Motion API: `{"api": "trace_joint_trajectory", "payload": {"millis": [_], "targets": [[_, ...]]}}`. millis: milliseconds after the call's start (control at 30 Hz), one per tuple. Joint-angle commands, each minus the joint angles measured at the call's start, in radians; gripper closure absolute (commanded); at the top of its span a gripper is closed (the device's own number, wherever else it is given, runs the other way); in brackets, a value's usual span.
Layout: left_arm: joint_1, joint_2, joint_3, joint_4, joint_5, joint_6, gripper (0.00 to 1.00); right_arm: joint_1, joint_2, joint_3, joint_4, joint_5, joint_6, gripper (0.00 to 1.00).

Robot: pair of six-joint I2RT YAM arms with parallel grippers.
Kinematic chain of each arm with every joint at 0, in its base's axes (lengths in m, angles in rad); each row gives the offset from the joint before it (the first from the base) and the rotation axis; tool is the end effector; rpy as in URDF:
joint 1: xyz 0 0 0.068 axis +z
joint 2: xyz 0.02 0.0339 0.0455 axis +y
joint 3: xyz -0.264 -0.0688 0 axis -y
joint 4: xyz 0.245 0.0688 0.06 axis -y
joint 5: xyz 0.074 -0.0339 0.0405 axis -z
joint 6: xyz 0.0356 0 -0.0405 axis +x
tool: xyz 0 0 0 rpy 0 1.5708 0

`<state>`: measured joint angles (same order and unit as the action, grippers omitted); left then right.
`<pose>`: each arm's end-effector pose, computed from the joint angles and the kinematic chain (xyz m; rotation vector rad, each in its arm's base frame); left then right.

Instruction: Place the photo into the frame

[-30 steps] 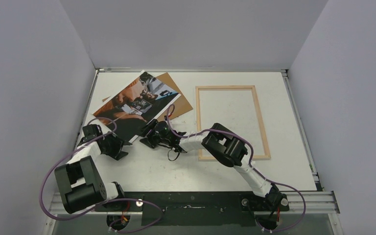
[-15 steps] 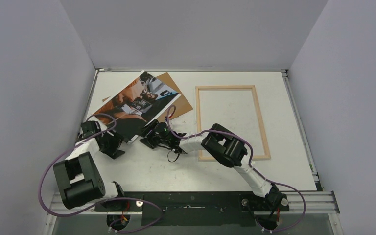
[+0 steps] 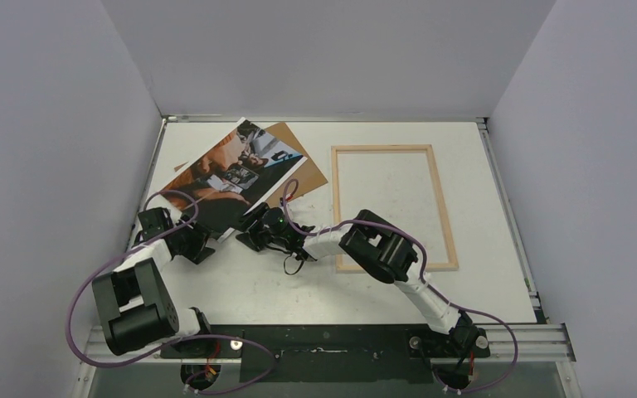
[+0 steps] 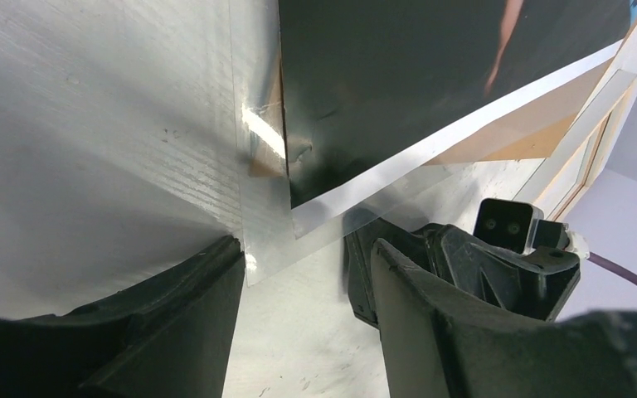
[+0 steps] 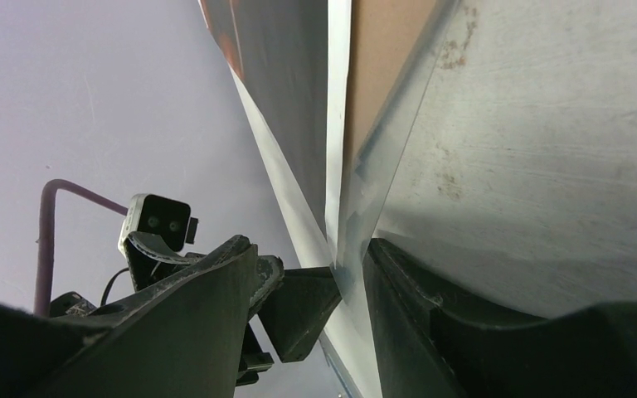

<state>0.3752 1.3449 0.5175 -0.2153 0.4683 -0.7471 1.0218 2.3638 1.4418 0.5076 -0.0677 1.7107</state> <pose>0.2144 0.0672 0.1397 -1.2481 2.3024 -0.7433 0.2610 0.4313 0.0957 0.7918 2.3705 1.6138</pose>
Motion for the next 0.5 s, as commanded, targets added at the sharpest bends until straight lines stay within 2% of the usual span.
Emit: {"api": "trace_joint_trajectory", "payload": {"millis": [0, 167, 300, 367, 467], "targets": [[0.003, -0.051, -0.012, 0.057, -0.016, 0.01, 0.45, -0.002, 0.062, -0.015, -0.136, 0.038, -0.018, 0.48], [0.003, -0.102, 0.0, 0.069, 0.028, 0.005, 0.46, -0.003, 0.076, 0.001, -0.151, 0.029, -0.01, 0.47], [0.004, -0.117, 0.006, 0.073, 0.048, -0.001, 0.46, -0.004, 0.086, 0.007, -0.101, 0.025, -0.011, 0.48], [0.004, -0.115, 0.009, 0.062, 0.046, -0.001, 0.47, -0.008, 0.086, 0.003, -0.059, 0.028, -0.017, 0.51], [0.003, -0.121, 0.012, 0.033, 0.029, 0.0, 0.47, -0.014, 0.083, -0.01, 0.007, 0.037, -0.014, 0.61]]}}
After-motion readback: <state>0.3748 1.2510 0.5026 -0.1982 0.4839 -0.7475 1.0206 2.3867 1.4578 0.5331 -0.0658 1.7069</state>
